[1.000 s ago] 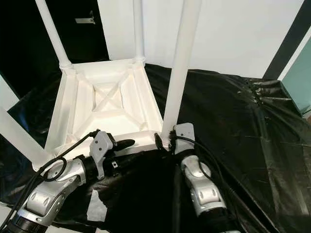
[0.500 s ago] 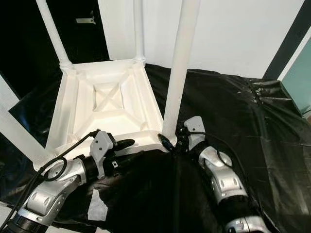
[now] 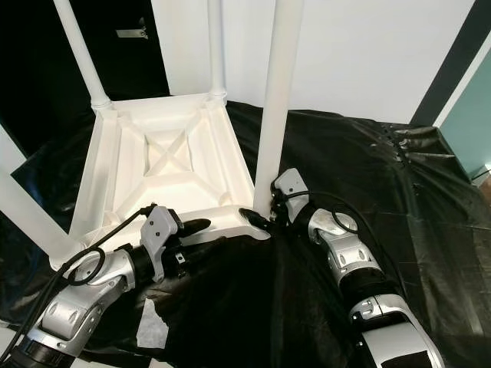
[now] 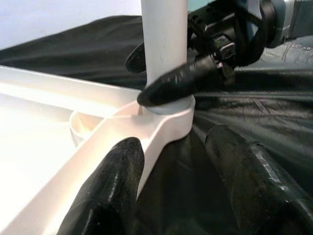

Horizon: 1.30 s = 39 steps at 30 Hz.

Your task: Building children table

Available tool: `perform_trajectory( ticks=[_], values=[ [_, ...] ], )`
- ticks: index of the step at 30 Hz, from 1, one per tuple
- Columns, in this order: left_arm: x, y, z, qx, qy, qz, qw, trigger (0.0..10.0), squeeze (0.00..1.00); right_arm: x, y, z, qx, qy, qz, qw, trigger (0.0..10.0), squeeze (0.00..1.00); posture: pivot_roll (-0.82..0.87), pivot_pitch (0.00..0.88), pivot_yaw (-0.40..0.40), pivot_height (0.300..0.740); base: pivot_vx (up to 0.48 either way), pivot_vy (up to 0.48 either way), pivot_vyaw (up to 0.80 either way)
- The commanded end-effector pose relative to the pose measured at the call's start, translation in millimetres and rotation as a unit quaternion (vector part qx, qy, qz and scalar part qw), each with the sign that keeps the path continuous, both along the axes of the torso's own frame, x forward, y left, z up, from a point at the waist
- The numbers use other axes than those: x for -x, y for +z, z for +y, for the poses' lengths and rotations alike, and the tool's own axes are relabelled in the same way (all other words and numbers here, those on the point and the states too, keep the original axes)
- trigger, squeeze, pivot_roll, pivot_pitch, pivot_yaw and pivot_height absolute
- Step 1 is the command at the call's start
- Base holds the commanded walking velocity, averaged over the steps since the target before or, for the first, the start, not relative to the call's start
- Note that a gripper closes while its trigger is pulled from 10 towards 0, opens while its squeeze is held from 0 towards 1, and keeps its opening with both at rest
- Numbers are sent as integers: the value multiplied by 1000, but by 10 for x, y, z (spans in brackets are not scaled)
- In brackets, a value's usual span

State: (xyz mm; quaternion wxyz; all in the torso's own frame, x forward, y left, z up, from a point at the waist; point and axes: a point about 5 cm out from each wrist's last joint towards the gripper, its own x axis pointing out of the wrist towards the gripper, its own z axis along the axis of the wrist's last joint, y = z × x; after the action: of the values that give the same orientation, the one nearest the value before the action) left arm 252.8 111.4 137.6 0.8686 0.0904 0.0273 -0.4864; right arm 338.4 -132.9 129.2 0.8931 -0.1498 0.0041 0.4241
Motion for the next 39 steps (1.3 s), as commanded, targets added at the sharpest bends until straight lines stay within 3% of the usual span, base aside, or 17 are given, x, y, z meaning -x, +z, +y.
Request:
perform_trajectory(
  ticks=[1, 10, 11, 12, 17, 18, 23, 25, 28, 33, 35, 39],
  values=[
    [37, 4, 7, -4, -26, 0, 1000, 10000, 0, -18, 10, 1, 9, 12, 0, 1000, 0, 0, 90, 0, -68, 740, 0, 0, 0],
    [64, -12, 10, -1, -20, 4, 1000, 10000, 0, -48, -40, -105, 5, -26, 9, 1000, 0, 0, 92, 0, -71, 740, 0, 0, 0],
    [64, -12, 10, -1, -20, 4, 1000, 10000, 0, -51, -57, -121, 5, -41, 11, 999, 8392, 0, 92, 0, -71, 740, 0, 0, 0],
    [62, -11, 13, -1, -19, 4, 1000, 10000, 0, -50, -83, -138, 5, -64, 13, 998, 10000, 0, 90, 0, -69, 740, 0, 0, 0],
    [62, -5, 20, 0, -18, 5, 1000, 10000, 0, -30, -126, -141, -6, -117, 9, 993, 10000, 0, 83, 0, -63, 740, 0, 0, 0],
    [66, -4, 21, 0, -19, 6, 1000, 10000, 0, -15, -145, -122, -19, -153, 6, 988, 10000, 0, 77, 0, -58, 740, 0, 0, 0],
    [69, -2, 14, 0, -22, 7, 1000, 10000, 0, 7, -175, -95, -34, -220, 2, 975, 10000, 0, 72, 0, -53, 740, 0, 0, 0],
    [61, 9, 11, 0, -25, 7, 1000, 10000, 0, 80, -227, 25, -45, -279, -2, 959, 10000, 0, 65, 0, -46, 740, 0, 0, 0],
    [56, 17, 11, 0, -27, 6, 1000, 10000, 0, 120, -258, 122, -48, -311, 1, 949, 10000, 0, 62, 0, -46, 740, 0, 0, 0],
    [48, 30, -12, 1, -30, 5, 1000, 10000, 0, 154, -265, 344, -80, -388, 11, 918, 10000, 0, 63, 0, -41, 740, 0, 0, 0],
    [49, 34, -17, 1, -32, 4, 999, 10000, 0, 167, -233, 454, -92, -368, 12, 925, 10000, 0, 60, 0, -40, 740, 0, 0, 0],
    [61, 25, -20, -2, -36, 6, 999, 10000, 0, 195, -211, 453, -103, -370, 17, 923, 10000, 0, 59, 0, -41, 740, 0, 0, 0]
  ],
)
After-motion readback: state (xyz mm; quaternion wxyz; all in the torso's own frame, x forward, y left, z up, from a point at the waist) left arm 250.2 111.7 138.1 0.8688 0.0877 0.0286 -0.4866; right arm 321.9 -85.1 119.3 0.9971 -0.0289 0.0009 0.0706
